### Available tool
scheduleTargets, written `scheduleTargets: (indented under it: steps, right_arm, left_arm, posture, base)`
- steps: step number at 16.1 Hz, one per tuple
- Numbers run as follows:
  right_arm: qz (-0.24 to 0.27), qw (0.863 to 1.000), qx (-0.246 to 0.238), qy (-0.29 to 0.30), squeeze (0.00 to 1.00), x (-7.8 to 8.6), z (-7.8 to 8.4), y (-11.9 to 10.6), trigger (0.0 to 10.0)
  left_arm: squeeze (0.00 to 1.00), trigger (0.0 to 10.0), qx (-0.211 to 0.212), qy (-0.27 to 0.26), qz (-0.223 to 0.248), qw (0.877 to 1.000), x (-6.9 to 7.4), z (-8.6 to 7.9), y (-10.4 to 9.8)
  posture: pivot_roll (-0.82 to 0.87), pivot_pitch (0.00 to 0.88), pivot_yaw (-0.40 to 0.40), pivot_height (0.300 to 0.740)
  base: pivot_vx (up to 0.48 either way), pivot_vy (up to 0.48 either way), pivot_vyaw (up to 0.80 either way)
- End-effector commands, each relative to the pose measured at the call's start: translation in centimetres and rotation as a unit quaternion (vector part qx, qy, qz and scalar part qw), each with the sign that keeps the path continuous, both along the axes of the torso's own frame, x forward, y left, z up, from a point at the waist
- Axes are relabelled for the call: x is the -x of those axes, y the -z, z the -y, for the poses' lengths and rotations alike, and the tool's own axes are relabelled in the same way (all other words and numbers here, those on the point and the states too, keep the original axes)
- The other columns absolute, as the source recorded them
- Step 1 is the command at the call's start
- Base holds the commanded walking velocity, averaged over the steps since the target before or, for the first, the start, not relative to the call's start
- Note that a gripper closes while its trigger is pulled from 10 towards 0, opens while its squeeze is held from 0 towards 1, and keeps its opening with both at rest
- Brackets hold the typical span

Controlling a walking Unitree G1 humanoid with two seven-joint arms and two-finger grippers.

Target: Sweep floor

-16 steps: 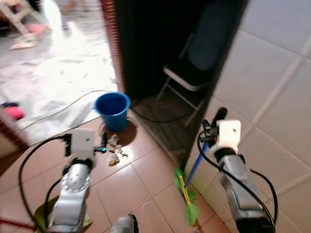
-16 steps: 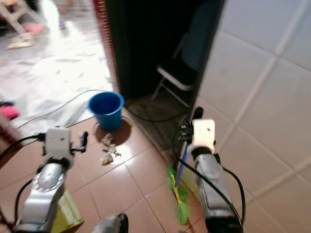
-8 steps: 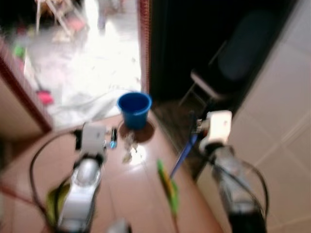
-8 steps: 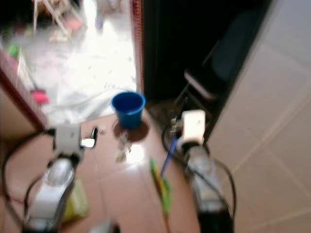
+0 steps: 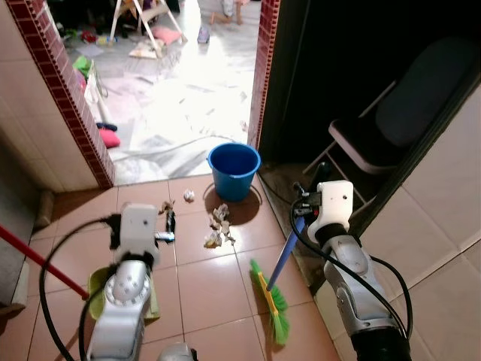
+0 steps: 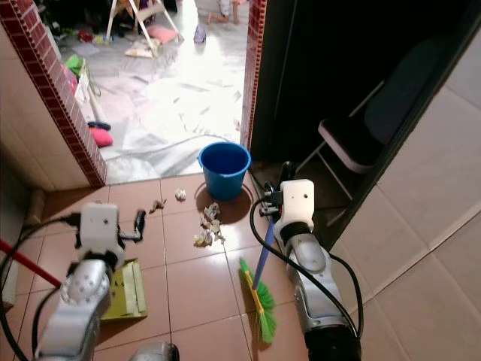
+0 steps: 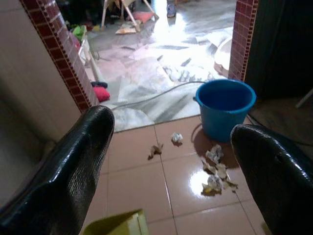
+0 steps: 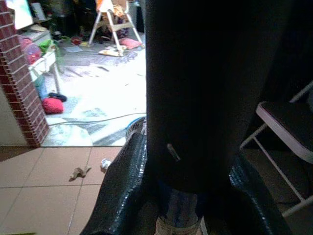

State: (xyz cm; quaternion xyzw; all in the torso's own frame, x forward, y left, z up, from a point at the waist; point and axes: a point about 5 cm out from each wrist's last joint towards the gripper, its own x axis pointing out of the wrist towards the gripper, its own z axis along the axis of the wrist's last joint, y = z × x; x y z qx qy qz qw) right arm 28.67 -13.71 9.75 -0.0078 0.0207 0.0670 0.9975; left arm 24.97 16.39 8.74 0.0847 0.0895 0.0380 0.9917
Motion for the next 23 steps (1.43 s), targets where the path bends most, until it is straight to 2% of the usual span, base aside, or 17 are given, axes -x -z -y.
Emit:
scheduleTargets:
  steps: [1,2,3,4,10,18,21,22,23]
  right_arm:
    - [0.012,1.0,0.002,0.015,0.0,-0.1,0.6,-0.3,3.2]
    - [0.011,1.0,-0.001,0.017,0.0,0.0,0.7,-0.2,0.0]
    - [0.008,1.0,0.007,0.026,0.0,0.1,0.8,0.2,0.0]
    - [0.004,1.0,0.003,0.028,0.0,0.1,0.7,0.3,10.0]
    - [0.022,1.0,-0.015,0.0,0.0,-0.6,0.0,-0.2,10.0]
    - [0.03,0.999,-0.028,-0.021,0.0,-0.9,-0.9,-0.2,10.0]
    - [0.031,0.999,-0.021,-0.026,0.0,-1.0,-0.8,-0.3,10.0]
    - [0.029,0.999,-0.021,-0.029,0.0,-1.2,-0.6,-0.3,10.0]
    - [0.029,0.999,-0.021,-0.031,0.0,-1.2,-0.6,-0.3,10.0]
  left_arm:
    - [0.0,10.0,0.001,0.007,0.01,1.0,-0.7,0.3,-0.5]
    - [0.0,10.0,0.003,0.006,0.015,1.0,-1.0,0.3,-0.7]
    - [0.0,10.0,0.005,0.001,0.016,1.0,-1.1,0.1,-0.8]
    - [0.0,10.0,0.011,0.005,0.011,1.0,-1.0,0.1,-0.7]
    - [0.0,10.0,0.046,0.017,-0.002,0.999,-1.1,1.1,-0.4]
    - [0.0,10.0,0.04,0.012,-0.012,0.999,-1.0,1.2,0.0]
    - [0.0,10.0,0.042,0.006,0.001,0.999,-1.4,1.2,-0.3]
    - [0.0,10.0,0.021,0.01,0.015,1.0,-1.6,1.2,-0.7]
    - [0.0,10.0,0.021,0.01,0.018,1.0,-1.6,1.2,-0.8]
  posture:
    - [-0.01,0.0,-0.034,0.74]
    - [-0.01,0.0,-0.029,0.74]
    - [-0.01,0.0,-0.022,0.74]
    - [-0.01,0.0,-0.015,0.74]
    - [0.0,0.0,0.0,0.74]
    - [0.01,0.0,0.01,0.74]
    - [0.0,0.0,0.002,0.74]
    - [0.0,0.0,-0.007,0.74]
    - [0.0,0.0,-0.009,0.74]
  base:
    - [0.0,0.0,0.0]
    - [0.0,0.0,0.0]
    - [0.0,0.0,0.0]
    - [0.0,0.0,0.0]
    - [0.0,0.371,0.0]
    - [0.0,0.48,0.65]
    - [0.0,0.421,0.62]
    - [0.0,0.0,0.0]
    - [0.0,0.0,0.0]
